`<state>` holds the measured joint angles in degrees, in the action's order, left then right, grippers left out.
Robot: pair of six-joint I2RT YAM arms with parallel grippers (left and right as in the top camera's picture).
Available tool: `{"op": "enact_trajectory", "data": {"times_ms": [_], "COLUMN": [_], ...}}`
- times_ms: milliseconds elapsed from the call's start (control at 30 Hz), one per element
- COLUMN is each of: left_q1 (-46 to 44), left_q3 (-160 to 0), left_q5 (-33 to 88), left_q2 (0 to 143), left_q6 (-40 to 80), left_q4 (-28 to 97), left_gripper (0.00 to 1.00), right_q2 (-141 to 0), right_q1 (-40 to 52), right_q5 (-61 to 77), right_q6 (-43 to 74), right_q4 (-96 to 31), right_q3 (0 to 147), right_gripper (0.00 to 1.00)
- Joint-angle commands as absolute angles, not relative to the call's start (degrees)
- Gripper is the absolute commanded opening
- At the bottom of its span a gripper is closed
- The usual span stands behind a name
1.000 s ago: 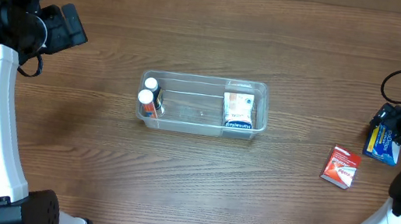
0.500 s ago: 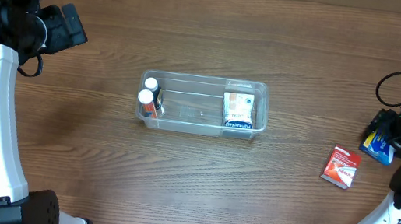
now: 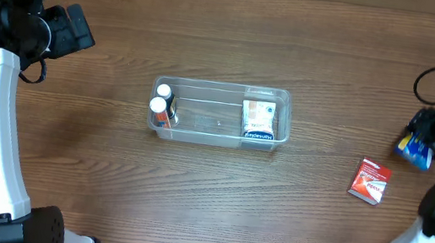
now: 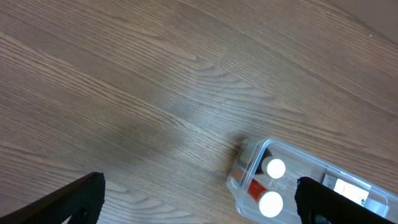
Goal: Pack container
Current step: 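Move the right gripper to the blue Vapodrops box and grasp it, then place the Vapodrops box into the container's middle and release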
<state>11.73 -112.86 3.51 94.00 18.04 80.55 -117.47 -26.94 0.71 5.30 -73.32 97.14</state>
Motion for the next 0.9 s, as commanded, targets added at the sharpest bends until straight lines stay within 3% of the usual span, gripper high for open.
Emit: {"op": "enact_trajectory", "data": {"times_ms": [0,233,467,633,867], "left_q1": [12.0,12.0,12.0,12.0,12.0], "left_q3": [-112.6,-112.6,-112.6,-112.6,-112.6], "left_q5": [4.1,4.1,4.1,4.1,4.1], "left_q2": [94.4,94.4,94.4,94.4,94.4], "left_q6": [17.5,17.5,17.5,17.5,17.1], "left_q4": [80.2,80.2,80.3,80.3,80.3], "left_gripper": [0.99,0.99,0.99,0.99,0.99], "right_q2": [-103.6,-85.8,-89.7,-99.5,-110.9], "right_q1": [-21.3,3.9,27.9,36.3,38.4], "right_q5": [5.3,5.2,3.6,2.2,2.3], "right_q6": [5.8,10.5,21.8,28.2,31.8], "right_q4": [-75.5,-77.6,-70.6,-67.2,-65.5], "right_q3": [100.3,100.2,98.5,98.5,98.5], "right_gripper": [0.72,0.72,0.72,0.72,0.73]}}
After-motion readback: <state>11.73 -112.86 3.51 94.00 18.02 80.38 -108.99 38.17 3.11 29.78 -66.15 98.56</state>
